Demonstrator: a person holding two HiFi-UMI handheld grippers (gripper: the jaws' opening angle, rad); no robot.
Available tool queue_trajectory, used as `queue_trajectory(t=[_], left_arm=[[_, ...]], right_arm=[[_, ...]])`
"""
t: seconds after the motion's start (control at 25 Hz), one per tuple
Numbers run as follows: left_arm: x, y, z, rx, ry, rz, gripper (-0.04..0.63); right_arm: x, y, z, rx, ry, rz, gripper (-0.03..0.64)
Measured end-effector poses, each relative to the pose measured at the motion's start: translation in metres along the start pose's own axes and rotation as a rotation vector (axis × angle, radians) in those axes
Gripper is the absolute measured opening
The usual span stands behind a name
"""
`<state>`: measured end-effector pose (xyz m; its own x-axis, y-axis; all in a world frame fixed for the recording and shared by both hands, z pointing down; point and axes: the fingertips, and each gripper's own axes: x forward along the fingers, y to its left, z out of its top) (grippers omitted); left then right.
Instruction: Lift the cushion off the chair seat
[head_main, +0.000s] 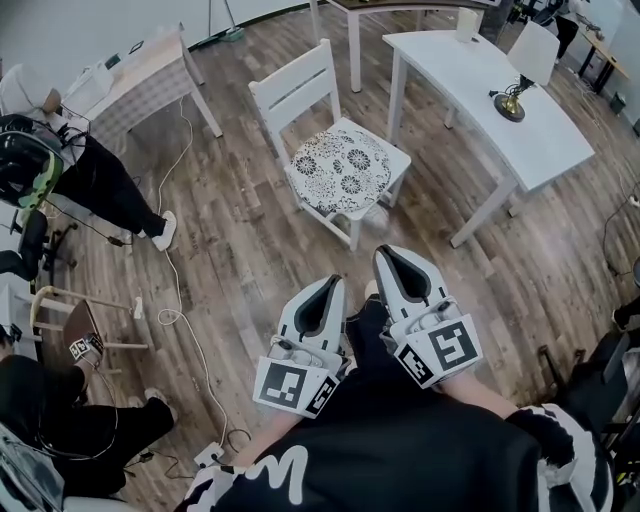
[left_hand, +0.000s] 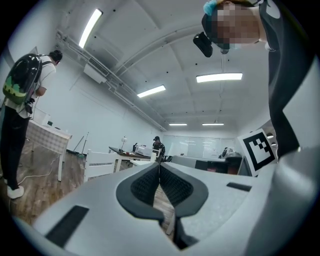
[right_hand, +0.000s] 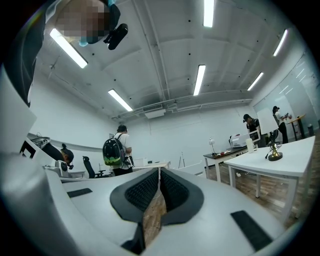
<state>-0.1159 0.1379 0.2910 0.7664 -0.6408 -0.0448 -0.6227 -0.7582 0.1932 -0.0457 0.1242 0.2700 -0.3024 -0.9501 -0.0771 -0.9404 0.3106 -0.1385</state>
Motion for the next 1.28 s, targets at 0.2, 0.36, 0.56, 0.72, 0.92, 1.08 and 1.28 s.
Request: queue_trajectory(t=[0.2,0.36,0.56,0.72,0.92,1.08,1.28], left_arm=[[0.013,0.018,0.006,0.008,-0.009,0.022,0.006],[0.027,0.032,0.005,0.012,-0.005,0.041,0.006],[0.055,0.052,0.008,0.013,-0.005,0.049,0.006],[0.089,0.068,0.006,0.014,-0.006,0.050,0.006],[0.129,0.091,0.010,-0.004,-0.008,0.059,0.006],[0.160,0.107,0.015,-0.011,-0.009,0.062,0.006],[0.194,0.126,0.015,-0.021,-0.007,0.082,0.006]], right_arm=[[0.021,-0.004,-0.001,0.003,-0.004,0.021,0.026],[0.039,-0.017,-0.004,0.011,0.001,0.030,0.026],[0.069,-0.033,-0.004,0.015,0.008,0.045,0.026],[0.095,-0.060,-0.004,0.013,0.004,0.040,0.026],[0.133,-0.091,0.000,0.011,0.017,0.041,0.026],[0.161,-0.111,0.003,0.010,0.028,0.049,0.026],[0.193,-0.136,0.003,0.020,0.040,0.065,0.026]])
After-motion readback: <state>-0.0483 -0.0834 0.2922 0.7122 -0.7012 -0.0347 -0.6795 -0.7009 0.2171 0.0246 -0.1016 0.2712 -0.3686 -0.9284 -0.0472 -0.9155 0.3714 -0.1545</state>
